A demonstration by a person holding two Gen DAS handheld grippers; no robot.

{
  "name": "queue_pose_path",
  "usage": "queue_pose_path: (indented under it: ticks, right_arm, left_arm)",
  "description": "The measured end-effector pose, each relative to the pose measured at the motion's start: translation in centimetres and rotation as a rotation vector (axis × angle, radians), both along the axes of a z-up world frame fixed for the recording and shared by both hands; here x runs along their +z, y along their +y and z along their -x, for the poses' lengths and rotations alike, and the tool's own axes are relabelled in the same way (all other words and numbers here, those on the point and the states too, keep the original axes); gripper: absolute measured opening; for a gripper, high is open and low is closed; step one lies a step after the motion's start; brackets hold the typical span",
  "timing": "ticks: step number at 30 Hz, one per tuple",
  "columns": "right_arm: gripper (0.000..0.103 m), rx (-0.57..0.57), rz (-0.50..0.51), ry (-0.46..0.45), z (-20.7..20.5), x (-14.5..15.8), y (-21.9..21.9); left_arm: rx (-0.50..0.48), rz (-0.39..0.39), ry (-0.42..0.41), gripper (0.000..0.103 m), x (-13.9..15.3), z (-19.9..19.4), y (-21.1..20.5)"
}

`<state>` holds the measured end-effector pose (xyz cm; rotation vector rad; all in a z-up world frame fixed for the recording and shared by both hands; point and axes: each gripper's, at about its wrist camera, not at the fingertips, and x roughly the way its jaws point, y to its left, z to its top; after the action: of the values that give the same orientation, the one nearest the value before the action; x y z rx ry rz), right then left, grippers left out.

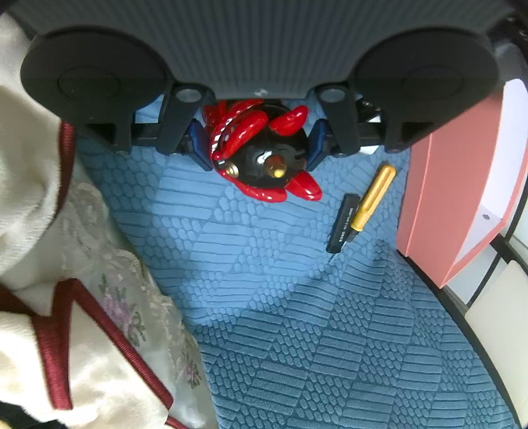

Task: Organize rigid objects
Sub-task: 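Lift the red-black figure with right tool while left tool lifts the white charger, then carry the figure and charger with both tools over the pink box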

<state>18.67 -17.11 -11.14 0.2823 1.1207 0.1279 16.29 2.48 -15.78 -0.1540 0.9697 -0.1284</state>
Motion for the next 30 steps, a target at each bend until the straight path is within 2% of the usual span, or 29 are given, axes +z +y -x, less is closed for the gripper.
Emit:
queue_pose_path:
  ticks: [16,30]
  right_arm:
    - [0.062,0.06,0.005,-0.038,4.2,4.8,0.6]
    - [0.062,0.104,-0.017,-0.122,6.1,10.3,1.7]
  left_arm:
    - [0.052,0.109,-0.024,0.051,5.6,4.4,2.1]
    - [0.064,0.137,-0.072,0.051,10.0,6.9,3.8]
